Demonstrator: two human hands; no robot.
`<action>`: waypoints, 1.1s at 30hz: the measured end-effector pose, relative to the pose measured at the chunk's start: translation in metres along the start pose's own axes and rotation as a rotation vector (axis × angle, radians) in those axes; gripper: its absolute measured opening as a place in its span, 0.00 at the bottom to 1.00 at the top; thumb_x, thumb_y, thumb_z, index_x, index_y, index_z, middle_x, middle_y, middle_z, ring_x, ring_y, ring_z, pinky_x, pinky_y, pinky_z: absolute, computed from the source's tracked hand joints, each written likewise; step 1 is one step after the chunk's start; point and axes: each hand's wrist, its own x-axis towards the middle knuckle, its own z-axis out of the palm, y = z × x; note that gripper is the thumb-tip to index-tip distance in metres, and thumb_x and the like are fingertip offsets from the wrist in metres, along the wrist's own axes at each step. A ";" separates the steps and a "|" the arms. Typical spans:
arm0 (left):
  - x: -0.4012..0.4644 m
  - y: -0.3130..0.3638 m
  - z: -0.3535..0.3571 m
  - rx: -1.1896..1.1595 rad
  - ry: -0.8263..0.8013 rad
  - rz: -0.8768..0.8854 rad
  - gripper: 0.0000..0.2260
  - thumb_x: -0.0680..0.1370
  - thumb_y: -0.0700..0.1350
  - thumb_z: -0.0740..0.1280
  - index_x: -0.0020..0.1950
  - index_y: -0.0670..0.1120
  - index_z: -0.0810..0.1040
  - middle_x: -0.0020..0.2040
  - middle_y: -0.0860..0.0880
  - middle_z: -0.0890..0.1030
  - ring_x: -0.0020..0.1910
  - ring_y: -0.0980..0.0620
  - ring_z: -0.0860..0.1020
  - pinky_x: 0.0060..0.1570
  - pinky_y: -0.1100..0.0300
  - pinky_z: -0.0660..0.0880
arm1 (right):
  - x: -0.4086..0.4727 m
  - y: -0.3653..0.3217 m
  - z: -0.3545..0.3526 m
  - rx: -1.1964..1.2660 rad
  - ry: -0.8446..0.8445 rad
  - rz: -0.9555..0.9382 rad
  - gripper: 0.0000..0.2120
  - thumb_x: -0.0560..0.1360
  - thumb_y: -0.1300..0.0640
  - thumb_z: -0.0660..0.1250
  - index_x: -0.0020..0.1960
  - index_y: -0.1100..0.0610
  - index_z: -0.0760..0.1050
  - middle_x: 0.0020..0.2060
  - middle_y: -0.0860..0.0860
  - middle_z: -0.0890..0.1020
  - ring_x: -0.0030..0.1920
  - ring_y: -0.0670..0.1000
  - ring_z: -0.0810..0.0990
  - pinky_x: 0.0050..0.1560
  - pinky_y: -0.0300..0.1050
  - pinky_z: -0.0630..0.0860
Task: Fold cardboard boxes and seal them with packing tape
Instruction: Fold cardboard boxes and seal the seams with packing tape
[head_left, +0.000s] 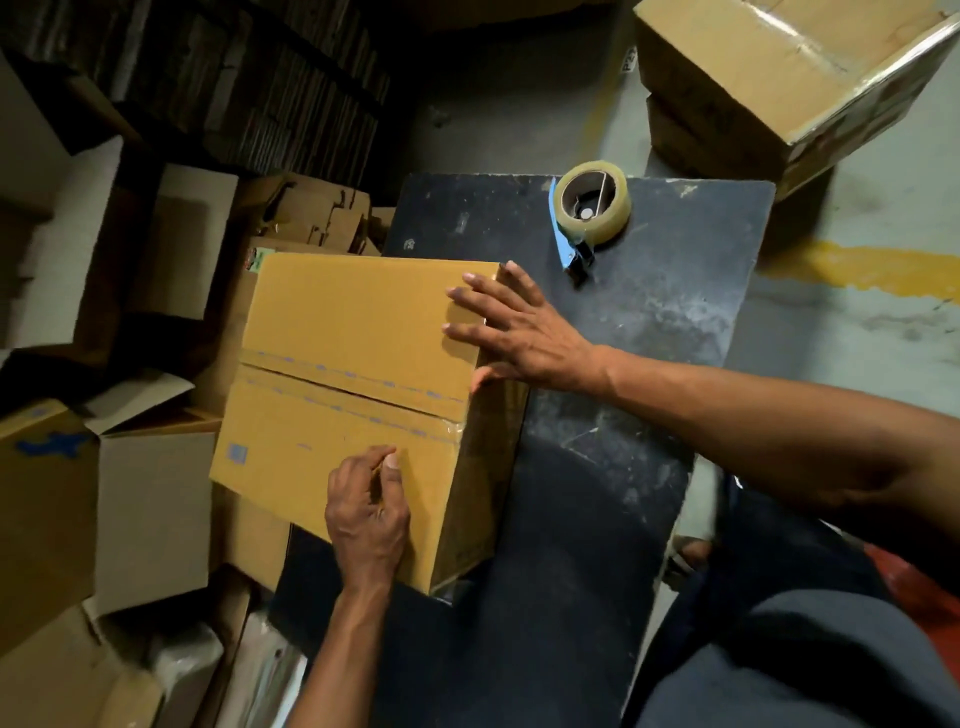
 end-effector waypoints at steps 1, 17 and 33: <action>-0.014 -0.006 -0.007 0.002 -0.005 -0.007 0.14 0.83 0.49 0.62 0.60 0.45 0.83 0.55 0.53 0.81 0.55 0.53 0.77 0.51 0.56 0.76 | -0.003 0.003 0.000 -0.016 -0.001 -0.025 0.38 0.77 0.27 0.60 0.79 0.50 0.68 0.81 0.58 0.62 0.81 0.61 0.57 0.75 0.73 0.57; -0.089 -0.070 -0.033 0.216 -0.370 0.289 0.49 0.63 0.45 0.85 0.81 0.46 0.67 0.81 0.47 0.65 0.79 0.47 0.66 0.70 0.42 0.74 | -0.038 -0.094 0.018 -0.083 -0.080 -0.297 0.46 0.75 0.25 0.62 0.83 0.53 0.59 0.82 0.59 0.56 0.82 0.61 0.52 0.78 0.71 0.52; -0.086 -0.070 -0.034 0.170 -0.319 0.300 0.45 0.65 0.52 0.83 0.79 0.50 0.69 0.80 0.48 0.68 0.76 0.46 0.70 0.63 0.44 0.79 | -0.062 -0.138 0.028 -0.075 -0.126 -0.477 0.36 0.83 0.40 0.63 0.84 0.51 0.53 0.83 0.57 0.57 0.83 0.58 0.50 0.80 0.64 0.39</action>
